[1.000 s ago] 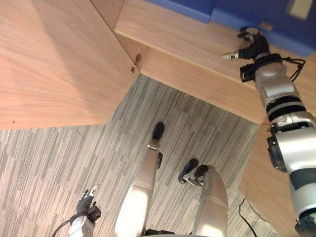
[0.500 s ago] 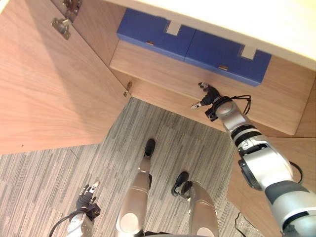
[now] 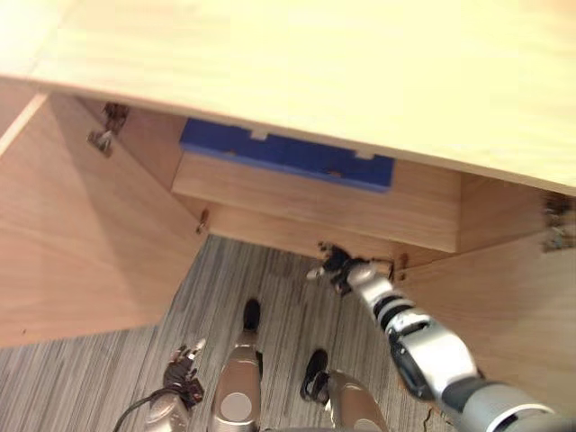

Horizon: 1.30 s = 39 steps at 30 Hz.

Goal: Walk over to the cabinet, pick up the folder, carry it to the office cabinet, place the folder inside the office cabinet, then close the office cabinet door

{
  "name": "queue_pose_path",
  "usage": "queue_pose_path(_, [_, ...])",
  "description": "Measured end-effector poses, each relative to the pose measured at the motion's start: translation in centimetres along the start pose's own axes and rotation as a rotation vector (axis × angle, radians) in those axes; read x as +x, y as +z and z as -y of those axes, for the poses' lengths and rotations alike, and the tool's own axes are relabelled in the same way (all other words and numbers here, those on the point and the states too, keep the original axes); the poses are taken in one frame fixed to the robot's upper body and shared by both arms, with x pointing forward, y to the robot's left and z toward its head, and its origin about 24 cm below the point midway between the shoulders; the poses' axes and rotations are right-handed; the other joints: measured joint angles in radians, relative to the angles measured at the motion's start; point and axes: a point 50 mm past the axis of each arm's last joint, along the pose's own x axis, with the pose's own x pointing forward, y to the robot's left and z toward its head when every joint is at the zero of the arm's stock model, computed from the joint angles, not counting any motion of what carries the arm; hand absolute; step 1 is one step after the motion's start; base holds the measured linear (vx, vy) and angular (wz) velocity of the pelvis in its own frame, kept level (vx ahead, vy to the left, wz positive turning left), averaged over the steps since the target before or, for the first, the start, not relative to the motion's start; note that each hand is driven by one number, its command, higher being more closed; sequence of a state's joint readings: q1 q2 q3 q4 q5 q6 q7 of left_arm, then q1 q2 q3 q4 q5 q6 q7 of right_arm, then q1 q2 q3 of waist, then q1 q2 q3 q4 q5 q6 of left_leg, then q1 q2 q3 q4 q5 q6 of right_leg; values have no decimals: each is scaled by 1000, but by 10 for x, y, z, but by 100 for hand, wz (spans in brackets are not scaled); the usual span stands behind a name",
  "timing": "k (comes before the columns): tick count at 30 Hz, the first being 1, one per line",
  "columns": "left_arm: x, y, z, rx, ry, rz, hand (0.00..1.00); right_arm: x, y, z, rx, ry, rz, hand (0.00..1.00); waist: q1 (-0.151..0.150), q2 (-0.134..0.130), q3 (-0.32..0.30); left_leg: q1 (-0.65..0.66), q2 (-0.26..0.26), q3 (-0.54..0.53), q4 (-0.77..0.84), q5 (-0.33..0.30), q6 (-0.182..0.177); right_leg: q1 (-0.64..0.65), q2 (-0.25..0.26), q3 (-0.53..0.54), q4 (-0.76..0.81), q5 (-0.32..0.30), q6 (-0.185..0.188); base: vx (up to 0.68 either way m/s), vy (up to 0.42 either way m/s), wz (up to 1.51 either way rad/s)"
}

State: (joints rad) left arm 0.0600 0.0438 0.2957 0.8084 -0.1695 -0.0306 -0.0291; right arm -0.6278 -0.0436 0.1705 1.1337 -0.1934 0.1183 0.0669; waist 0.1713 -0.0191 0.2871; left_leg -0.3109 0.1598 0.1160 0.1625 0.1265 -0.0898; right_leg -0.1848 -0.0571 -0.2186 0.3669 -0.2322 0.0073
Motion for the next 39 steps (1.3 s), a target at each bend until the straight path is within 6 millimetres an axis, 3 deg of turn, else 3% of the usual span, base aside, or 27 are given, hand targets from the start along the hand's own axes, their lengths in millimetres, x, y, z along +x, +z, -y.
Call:
queue_pose_path(2, [0, 1, 3, 100, -12, 6, 0, -8, -46, -29, 126, 27, -98, 0, -17, 3, -46, -1, 39, 5, 110, -68, -10, 43, 32, 12, -23, 9, -3, -64, -47, -32])
queue_pose_path(5, [1, -1, 10, 170, -24, 0, 0, -20, -90, -42, 255, -6, -190, 0, -25, 6, -78, 0, 66, -7, 184, -116, -18, 86, 65, 33, -56, 21, -8, -3, -14, -21])
queue_pose_path(7, [0, -3, 16, 208, -16, 4, 0, -32, -122, -46, 376, -51, -265, 0, -42, 9, -85, 0, 68, -75, 247, -148, -32, 122, 79, 42, -77, 30, -7, 8, 31, -16])
queue_pose_path(10, [-4, -22, 15, 189, 12, -52, 0, -55, -171, -54, 602, -126, -395, 0, -48, 24, -156, 27, 64, -132, 263, -219, -43, 137, 93, 106, -117, 61, 6, 23, 109, -59])
queue_pose_path(12, [-7, -35, 9, 159, 52, -104, 0, -74, -199, -61, 769, -199, -471, 0, -64, 20, -211, 69, 55, -68, 211, -215, -32, 149, 74, 164, -177, 100, 23, 30, 189, -78])
queue_pose_path(14, [-11, -51, 0, 156, 82, -173, 0, -90, -220, -66, 944, -290, -528, 0, -85, 14, -263, 140, 8, -14, 80, -174, -22, 151, 35, 221, -233, 137, 41, 23, 159, -71])
queue_pose_path(16, [-14, -60, -3, 152, 93, -215, 0, -100, -232, -66, 1097, -382, -539, 0, -109, 20, -290, 219, -40, -6, -64, -126, -5, 153, 3, 258, -268, 158, 54, 50, 152, -60])
queue_pose_path(19, [-16, -66, -6, 91, 123, -242, 0, -110, -242, -64, 1187, -477, -527, 0, -131, 23, -295, 295, -60, 39, -162, -80, 0, 170, -5, 299, -292, 173, 66, 50, 102, -44])
queue_pose_path(26, [-20, -72, -15, -4, 194, -260, 0, -110, -241, -63, 1151, -491, -524, 0, -131, 10, -295, 371, -52, 201, -193, -94, 5, 166, 15, 432, -330, 223, 74, 31, 61, -63])
queue_pose_path(30, [-18, -68, -13, 0, 187, -244, 0, -107, -235, -59, 1122, -504, -495, 0, -134, 8, -279, 403, -36, 280, -159, -132, -1, 145, 33, 438, -290, 232, 74, -38, -4, -72])
queue_pose_path(32, [-15, -64, -9, 21, 177, -225, 0, -100, -225, -53, 1100, -505, -448, 0, -123, 16, -249, 417, -8, 356, -115, -154, 9, 110, 34, 344, -241, 239, 50, -102, -67, -95])
queue_pose_path(33, [-15, -64, -9, 32, 177, -223, 0, -99, -223, -50, 1099, -516, -434, 0, -133, 25, -238, 419, -1, 383, -105, -157, 15, 92, -13, 193, -165, 184, -9, -93, -62, -52])
queue_pose_path(34, [-16, -65, -8, 34, 175, -226, 0, -101, -225, -50, 1098, -525, -436, 0, -139, 28, -237, 427, -1, 387, -105, -157, 14, 76, -53, 103, -95, 159, -18, -75, -33, -22])
queue_pose_path(35, [-17, -67, -9, 28, 180, -231, 0, -106, -231, -51, 1103, -540, -448, 0, -141, 27, -239, 443, 0, 393, -106, -157, 10, 66, -135, -25, 32, 121, -22, -17, -7, -5])
queue_pose_path(36, [-19, -68, -11, 21, 187, -234, 0, -110, -235, -51, 1106, -552, -459, 0, -144, 21, -242, 454, -2, 392, -108, -158, 0, 73, -184, -82, 85, 104, -17, 20, -63, -5])
queue_pose_path(37, [-21, -72, -18, -3, 211, -240, 0, -116, -242, -56, 1108, -553, -489, 0, -144, -7, -254, 458, -18, 379, -114, -165, -12, 82, -208, -108, 65, 92, 29, 46, -110, -8])
queue_pose_path(38, [-23, -74, -22, -15, 225, -247, 0, -118, -245, -58, 1110, -552, -507, 0, -142, -18, -268, 458, -26, 372, -126, -164, -18, 93, -199, -116, 29, 71, 61, 71, -128, -23])
queue_pose_path(39, [-25, -79, -23, -54, 240, -265, 0, -122, -252, -57, 1115, -563, -534, 0, -137, 9, -277, 453, -22, 319, -141, -166, -17, 103, -163, -117, -24, 92, 61, 61, -106, -38])
